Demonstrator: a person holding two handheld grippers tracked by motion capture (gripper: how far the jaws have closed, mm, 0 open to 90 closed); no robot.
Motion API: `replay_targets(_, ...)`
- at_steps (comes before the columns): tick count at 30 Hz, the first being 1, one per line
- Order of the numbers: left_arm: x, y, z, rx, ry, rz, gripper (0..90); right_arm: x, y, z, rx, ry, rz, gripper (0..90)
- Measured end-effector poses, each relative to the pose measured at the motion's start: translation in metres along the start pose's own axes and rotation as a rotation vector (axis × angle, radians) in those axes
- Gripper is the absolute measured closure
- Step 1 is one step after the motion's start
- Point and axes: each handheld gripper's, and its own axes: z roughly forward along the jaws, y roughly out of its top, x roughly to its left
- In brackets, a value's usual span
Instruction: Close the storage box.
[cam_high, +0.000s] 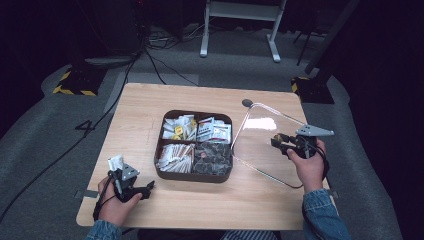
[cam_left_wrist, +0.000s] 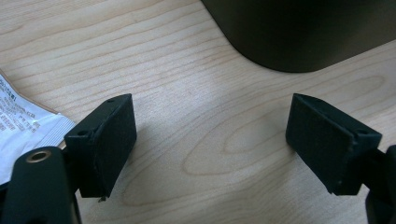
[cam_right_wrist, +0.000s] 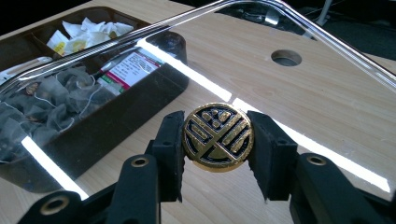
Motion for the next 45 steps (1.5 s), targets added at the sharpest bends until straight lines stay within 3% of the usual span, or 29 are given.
replay_targets(11, 0.0, 0.0, 0.0, 0.0, 0.0, 0.0, 16.8, 0.013, 0.022, 0.013, 0.001, 0.055, -0.028, 58.7)
replay_targets(23, 0.0, 0.0, 0.0, 0.0, 0.001, 0.001, 16.8, 0.048, 0.06, 0.043, 0.009, 0.146, -0.093, 58.8)
replay_targets(39, 0.0, 0.0, 0.0, 0.0, 0.002, 0.001, 17.0, 0.083, 0.082, 0.08, 0.032, 0.215, -0.151, 58.7)
replay_targets(45, 0.0, 0.0, 0.0, 0.0, 0.002, 0.001, 17.0, 0.093, 0.088, 0.09, 0.043, 0.221, -0.171, 58.8)
